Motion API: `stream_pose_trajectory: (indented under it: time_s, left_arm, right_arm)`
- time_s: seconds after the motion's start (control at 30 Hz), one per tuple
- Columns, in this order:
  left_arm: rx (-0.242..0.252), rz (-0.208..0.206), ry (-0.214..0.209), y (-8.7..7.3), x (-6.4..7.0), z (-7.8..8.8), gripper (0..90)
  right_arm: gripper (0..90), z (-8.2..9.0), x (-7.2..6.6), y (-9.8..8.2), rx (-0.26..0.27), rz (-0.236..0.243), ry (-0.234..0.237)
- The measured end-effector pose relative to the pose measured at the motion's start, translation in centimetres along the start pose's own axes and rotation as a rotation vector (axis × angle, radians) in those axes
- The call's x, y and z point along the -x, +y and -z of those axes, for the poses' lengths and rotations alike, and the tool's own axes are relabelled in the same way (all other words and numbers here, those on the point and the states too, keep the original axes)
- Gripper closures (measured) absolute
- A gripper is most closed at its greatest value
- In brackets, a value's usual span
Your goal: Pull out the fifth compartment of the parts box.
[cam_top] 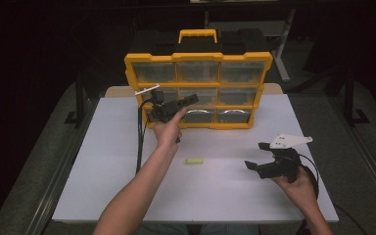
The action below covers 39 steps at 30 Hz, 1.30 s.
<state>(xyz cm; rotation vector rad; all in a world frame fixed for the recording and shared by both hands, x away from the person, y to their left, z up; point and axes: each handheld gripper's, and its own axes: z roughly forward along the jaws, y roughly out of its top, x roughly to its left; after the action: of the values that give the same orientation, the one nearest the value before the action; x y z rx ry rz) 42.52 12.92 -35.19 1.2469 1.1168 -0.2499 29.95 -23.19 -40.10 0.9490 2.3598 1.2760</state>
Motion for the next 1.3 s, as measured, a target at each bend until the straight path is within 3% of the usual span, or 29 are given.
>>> stream_pose_trajectory:
  time_s: [0.47, 0.7, 0.73, 0.77, 0.8, 0.87, 0.9, 0.93, 1.03, 1.07, 1.1, 1.17, 1.2, 1.3]
  left_arm:
    - [-0.023, -0.011, -0.021, -1.2, 0.9, 1.2, 76.3]
    - [-0.024, -0.045, -0.028, -1.5, 1.0, 1.5, 76.7]
    - [-0.03, -0.07, -0.018, -1.5, 1.1, 1.6, 75.8]
    - [-0.045, -0.132, 0.023, -1.5, 1.4, 1.8, 71.3]
    - [-0.045, -0.132, 0.023, -1.5, 1.4, 1.8, 67.9]
    - [-0.059, -0.194, 0.054, -1.7, 1.7, 2.2, 64.7]
    - [-0.08, -0.255, 0.075, -1.9, 2.2, 2.5, 62.6]
    - [-0.08, -0.255, 0.075, -1.9, 2.2, 2.5, 60.8]
    - [-0.136, -0.37, 0.087, -1.9, 2.8, 2.9, 55.1]
    - [-0.178, -0.45, 0.099, -1.8, 3.5, 3.1, 53.8]
    - [-0.178, -0.45, 0.099, -1.8, 3.5, 3.1, 53.4]
    - [-0.224, -0.572, 0.123, -1.3, 4.5, 3.6, 52.3]
    - [-0.224, -0.572, 0.123, -1.3, 4.5, 3.6, 51.7]
    - [-0.28, -0.671, 0.131, -0.7, 5.4, 4.0, 50.2]
  right_arm:
    - [14.2, -0.2, -0.1, 0.0, -0.01, 0.002, 0.003]
    - [14.2, -0.4, -0.2, 0.0, -0.017, 0.009, 0.002]
    - [14.2, -0.4, -0.2, 0.0, -0.017, 0.01, 0.001]
    - [14.2, -0.3, -0.2, 0.0, -0.016, 0.009, 0.0]
    - [14.2, -0.3, -0.2, 0.0, -0.016, 0.009, 0.0]
    - [14.2, -0.3, -0.2, 0.0, -0.017, 0.01, -0.001]
    - [14.2, -0.3, -0.2, -0.1, -0.018, 0.011, -0.001]
    - [14.2, -0.3, -0.2, -0.1, -0.018, 0.011, -0.001]
    - [14.2, -0.4, -0.3, 0.0, -0.02, 0.015, -0.003]
    - [14.2, -0.4, -0.3, 0.0, -0.021, 0.016, -0.004]
    - [14.2, -0.4, -0.3, 0.0, -0.021, 0.015, -0.004]
    - [14.2, -0.3, -0.2, 0.0, -0.021, 0.013, -0.004]
    - [14.2, -0.3, -0.2, 0.0, -0.021, 0.013, -0.004]
    - [14.2, -0.3, -0.2, -0.1, -0.019, 0.015, -0.001]
